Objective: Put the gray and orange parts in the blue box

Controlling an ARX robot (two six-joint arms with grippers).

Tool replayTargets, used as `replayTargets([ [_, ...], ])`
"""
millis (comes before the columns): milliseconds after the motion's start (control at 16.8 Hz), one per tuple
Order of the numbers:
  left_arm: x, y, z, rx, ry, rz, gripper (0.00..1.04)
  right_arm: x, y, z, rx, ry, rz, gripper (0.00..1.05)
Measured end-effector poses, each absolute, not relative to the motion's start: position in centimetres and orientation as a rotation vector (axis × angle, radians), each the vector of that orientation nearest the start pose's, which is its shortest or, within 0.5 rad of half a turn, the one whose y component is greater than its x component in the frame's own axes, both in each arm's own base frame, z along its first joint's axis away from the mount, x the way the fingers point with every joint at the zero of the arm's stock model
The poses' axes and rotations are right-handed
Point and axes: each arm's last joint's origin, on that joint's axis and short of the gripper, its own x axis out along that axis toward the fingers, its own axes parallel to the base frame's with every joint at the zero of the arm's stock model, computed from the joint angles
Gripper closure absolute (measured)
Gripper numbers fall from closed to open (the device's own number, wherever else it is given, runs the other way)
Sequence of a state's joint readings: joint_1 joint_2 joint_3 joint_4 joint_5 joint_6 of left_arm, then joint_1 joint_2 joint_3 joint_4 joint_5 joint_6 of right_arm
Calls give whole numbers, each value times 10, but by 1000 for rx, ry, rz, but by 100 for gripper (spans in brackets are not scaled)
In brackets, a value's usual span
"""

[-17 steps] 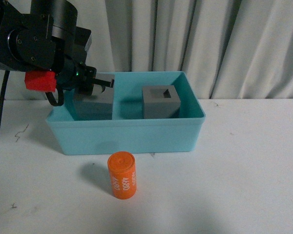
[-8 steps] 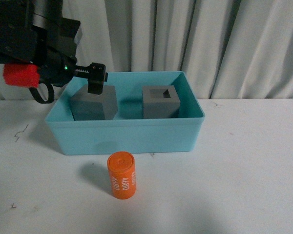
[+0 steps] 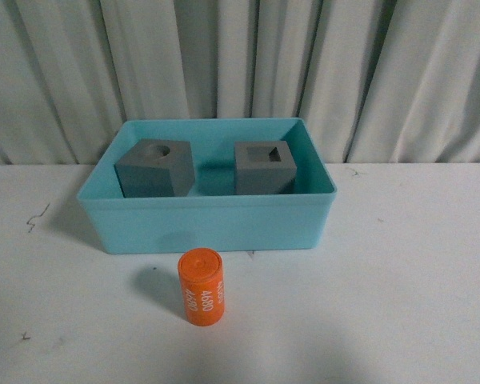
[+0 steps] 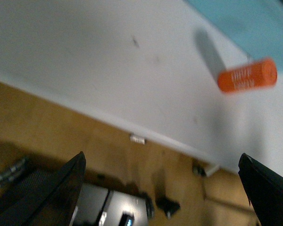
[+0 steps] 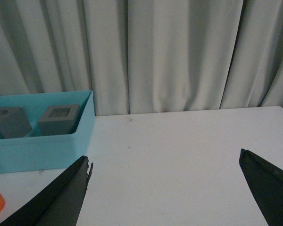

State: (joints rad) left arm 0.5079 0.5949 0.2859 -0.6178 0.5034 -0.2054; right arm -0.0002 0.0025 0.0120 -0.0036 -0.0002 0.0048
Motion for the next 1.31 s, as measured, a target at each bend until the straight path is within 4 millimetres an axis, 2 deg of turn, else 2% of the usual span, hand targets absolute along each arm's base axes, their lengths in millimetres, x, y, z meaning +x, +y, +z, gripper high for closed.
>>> replayTargets([
  [119, 103, 67, 170, -633, 718, 177, 7, 97, 0, 167, 5, -6, 0, 6],
  [178, 99, 67, 154, -343, 330, 84, 23, 97, 0, 167, 5, -7, -1, 6],
  [237, 97, 54, 146, -191, 198, 9, 34, 97, 0, 167, 5, -2, 2, 6],
  [356, 97, 48, 174, 7, -37, -15, 19, 97, 0, 167, 4, -6, 0, 6],
  [475, 98, 49, 171, -1, -16, -7, 5, 97, 0, 167, 4, -4, 0, 6],
  [594, 98, 49, 170, -6, -10, -3, 7, 97, 0, 167, 4, -4, 0, 6],
  [772, 97, 37, 169, -8, -5, -7, 32, 97, 0, 167, 4, -5, 0, 6],
  [831, 97, 30, 169, -6, -10, -11, 45, 97, 0, 167, 4, -5, 0, 6],
  [1187, 97, 15, 167, -10, -2, -6, 97, 97, 0, 167, 4, -5, 0, 6],
  [1247, 97, 13, 167, -12, -3, -5, 103, 97, 0, 167, 4, -5, 0, 6],
  [1306, 97, 12, 166, -10, -2, -4, 103, 97, 0, 167, 4, -5, 0, 6],
])
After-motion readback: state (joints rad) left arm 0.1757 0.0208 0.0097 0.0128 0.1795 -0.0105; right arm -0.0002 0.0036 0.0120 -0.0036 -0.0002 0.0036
